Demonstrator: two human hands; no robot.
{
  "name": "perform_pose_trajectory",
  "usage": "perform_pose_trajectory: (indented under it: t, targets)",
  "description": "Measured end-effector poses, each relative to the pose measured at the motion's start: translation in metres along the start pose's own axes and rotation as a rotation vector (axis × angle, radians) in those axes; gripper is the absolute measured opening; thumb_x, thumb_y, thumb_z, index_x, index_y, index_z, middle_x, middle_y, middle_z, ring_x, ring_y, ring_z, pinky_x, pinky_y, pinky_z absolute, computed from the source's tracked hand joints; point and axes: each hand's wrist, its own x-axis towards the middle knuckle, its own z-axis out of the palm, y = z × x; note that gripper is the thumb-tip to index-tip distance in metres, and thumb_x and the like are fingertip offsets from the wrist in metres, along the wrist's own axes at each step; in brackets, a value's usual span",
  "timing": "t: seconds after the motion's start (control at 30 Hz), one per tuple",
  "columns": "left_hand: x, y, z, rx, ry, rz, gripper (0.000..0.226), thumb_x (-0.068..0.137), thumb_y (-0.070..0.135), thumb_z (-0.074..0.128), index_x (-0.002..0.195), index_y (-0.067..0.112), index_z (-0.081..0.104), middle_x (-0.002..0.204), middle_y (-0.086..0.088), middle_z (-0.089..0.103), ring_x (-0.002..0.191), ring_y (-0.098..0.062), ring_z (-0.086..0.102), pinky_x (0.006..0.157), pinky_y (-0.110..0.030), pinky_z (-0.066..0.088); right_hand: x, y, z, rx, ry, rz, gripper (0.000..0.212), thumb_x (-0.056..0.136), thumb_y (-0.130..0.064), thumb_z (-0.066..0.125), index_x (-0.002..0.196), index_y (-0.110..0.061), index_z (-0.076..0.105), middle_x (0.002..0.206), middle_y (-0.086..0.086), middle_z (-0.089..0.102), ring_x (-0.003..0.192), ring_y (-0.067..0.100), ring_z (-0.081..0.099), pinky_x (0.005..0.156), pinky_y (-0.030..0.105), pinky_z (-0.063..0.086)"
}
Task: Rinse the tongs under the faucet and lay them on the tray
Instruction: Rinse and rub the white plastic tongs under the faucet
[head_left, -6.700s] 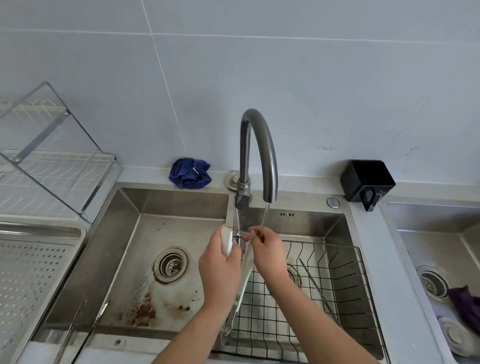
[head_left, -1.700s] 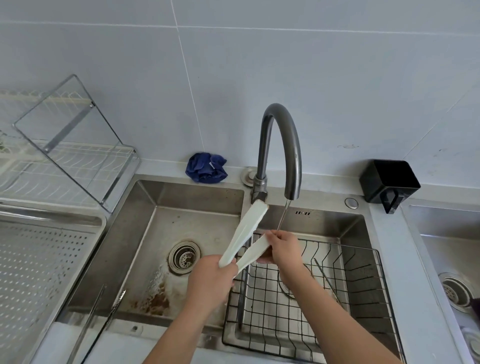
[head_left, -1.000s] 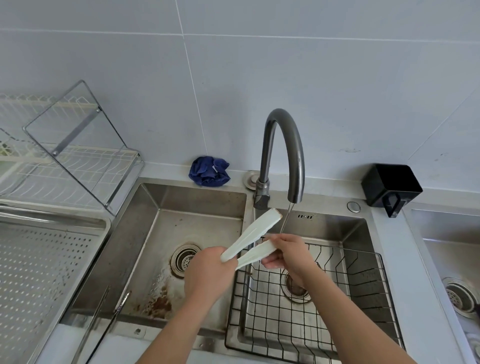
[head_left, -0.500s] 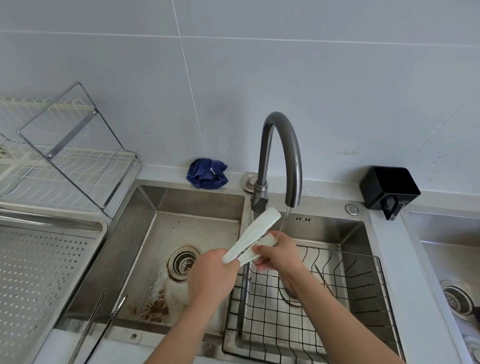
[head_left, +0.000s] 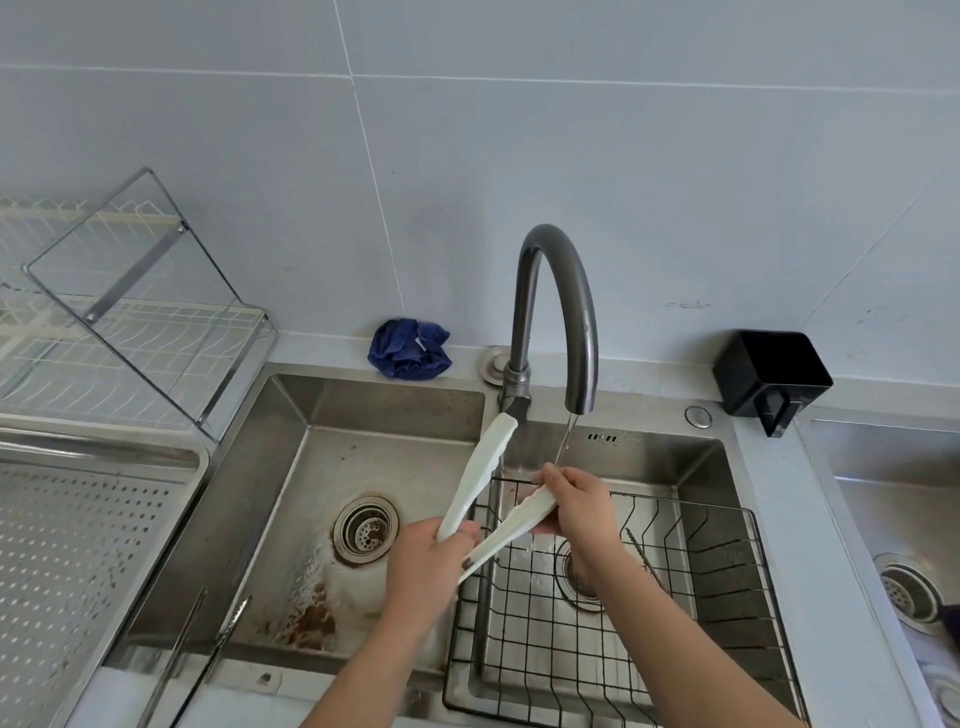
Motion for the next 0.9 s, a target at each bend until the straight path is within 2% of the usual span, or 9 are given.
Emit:
perform_pose_trajectory:
  t: [0.03,0.17,0.27,0.37,0.47,0.57,0.67,0.8,0.9]
  targets:
    - [0.001,0.0,0.003,-0.034,-0.014,-0.023,0.014,0.078,0.017,0.068,0.073,0.021,0.08,0.077,-0.014,0.075,0.059,-0.019,0.062,0.05,-0.033,0.05,-0.004,-0.001,0.001,0.073,-0.033,0.001,0.013,0.099,-0.009,0.061,0.109,-0.002,0.066,0.088,0.019,0.078,0.073,0.027,0.076,0.062,0.036,0.061]
    - [0.006,-0.002,0.016,-0.273,-0.141,-0.125,0.016,0.088,0.006,0.061,0.094,0.008,0.075,0.079,-0.024,0.074,0.063,-0.029,0.067,0.045,-0.029,0.05,-0.022,0.005,0.01,0.257,-0.262,0.037,0.037,0.087,0.006,0.069,0.119,-0.004,0.053,0.079,0.015,0.071,0.074,0.028,0.071,0.073,0.041,0.059]
    - [0.007,-0.007,0.025,-0.385,-0.185,-0.117,0.011,0.099,0.023,0.059,0.102,0.016,0.066,0.072,-0.017,0.071,0.06,-0.031,0.067,0.046,-0.031,0.05,-0.031,0.004,0.005,0.322,-0.384,0.049,0.036,0.083,-0.021,0.081,0.109,-0.006,0.061,0.078,0.011,0.066,0.076,0.027,0.064,0.073,0.037,0.056]
    - [0.007,-0.017,0.03,-0.392,-0.189,-0.084,0.02,0.101,0.04,0.055,0.095,0.023,0.065,0.07,-0.015,0.066,0.05,-0.03,0.062,0.039,-0.028,0.045,-0.033,0.001,-0.013,0.549,-0.492,0.075,0.043,0.102,-0.041,0.058,0.116,-0.002,0.068,0.104,0.02,0.071,0.093,0.032,0.067,0.084,0.043,0.057]
    - [0.004,-0.024,0.036,-0.403,-0.299,-0.101,0.03,0.098,0.046,0.053,0.099,0.02,0.069,0.069,-0.019,0.063,0.04,-0.025,0.051,0.036,-0.023,0.038,-0.027,-0.001,-0.028,0.592,-0.345,0.06,0.05,0.101,-0.046,0.053,0.11,-0.001,0.073,0.103,0.02,0.073,0.084,0.029,0.071,0.075,0.04,0.061]
    - [0.003,-0.028,0.042,-0.392,-0.379,-0.162,0.031,0.101,0.041,0.052,0.109,0.017,0.07,0.065,-0.018,0.059,0.037,-0.022,0.043,0.035,-0.023,0.037,-0.018,-0.005,-0.028,0.217,-0.166,-0.037,0.032,0.099,-0.035,0.063,0.117,-0.009,0.072,0.105,0.014,0.076,0.083,0.023,0.072,0.07,0.032,0.06]
    - [0.001,-0.028,0.044,-0.377,-0.514,-0.238,0.033,0.104,0.029,0.042,0.113,0.019,0.073,0.063,-0.015,0.055,0.035,-0.019,0.036,0.038,-0.02,0.031,-0.013,-0.015,-0.014,-0.015,-0.144,-0.049,0.027,0.103,-0.038,0.056,0.114,-0.018,0.072,0.097,0.004,0.079,0.078,0.013,0.072,0.066,0.025,0.057]
    - [-0.003,-0.02,0.045,-0.384,-0.623,-0.229,0.035,0.103,0.025,0.041,0.115,0.016,0.073,0.059,-0.013,0.049,0.032,-0.018,0.032,0.036,-0.019,0.027,-0.004,-0.03,0.001,-0.085,-0.01,-0.075,0.039,0.105,-0.03,0.052,0.088,0.004,0.06,0.08,0.022,0.06,0.073,0.027,0.052,0.065,0.037,0.044]
    - [-0.004,-0.017,0.042,-0.4,-0.626,-0.223,0.035,0.104,0.027,0.044,0.114,0.012,0.073,0.057,-0.014,0.047,0.03,-0.018,0.034,0.034,-0.018,0.03,-0.004,-0.027,0.006,-0.092,-0.029,-0.076,0.022,0.098,-0.015,0.06,0.081,-0.003,0.064,0.077,0.019,0.059,0.073,0.027,0.05,0.065,0.039,0.042]
